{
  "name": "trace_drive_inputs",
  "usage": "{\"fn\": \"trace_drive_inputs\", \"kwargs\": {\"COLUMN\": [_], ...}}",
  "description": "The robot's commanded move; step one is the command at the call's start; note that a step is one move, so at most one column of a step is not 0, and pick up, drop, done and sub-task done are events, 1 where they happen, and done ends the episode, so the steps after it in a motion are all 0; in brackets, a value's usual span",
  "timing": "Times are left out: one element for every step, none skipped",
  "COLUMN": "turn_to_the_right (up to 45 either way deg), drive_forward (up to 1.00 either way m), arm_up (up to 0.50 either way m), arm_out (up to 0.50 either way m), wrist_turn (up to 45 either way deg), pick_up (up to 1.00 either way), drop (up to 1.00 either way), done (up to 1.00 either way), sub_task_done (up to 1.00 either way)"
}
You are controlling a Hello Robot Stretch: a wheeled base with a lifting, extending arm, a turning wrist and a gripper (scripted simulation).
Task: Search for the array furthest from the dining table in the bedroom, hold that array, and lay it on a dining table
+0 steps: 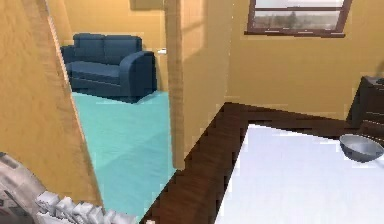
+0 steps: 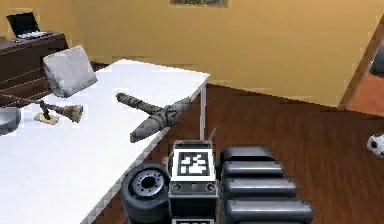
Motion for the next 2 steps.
{"fn": "trace_drive_inputs", "kwargs": {"turn_to_the_right": [6.0, 0.0], "drive_forward": [0.00, 0.15], "arm_up": [0.00, 0.00], "arm_out": [0.00, 0.00], "wrist_turn": [0.0, 0.0], "pick_up": [0.00, 0.00], "drop": [0.00, 0.00], "done": [0.00, 0.00], "sub_task_done": [0.00, 0.00]}}
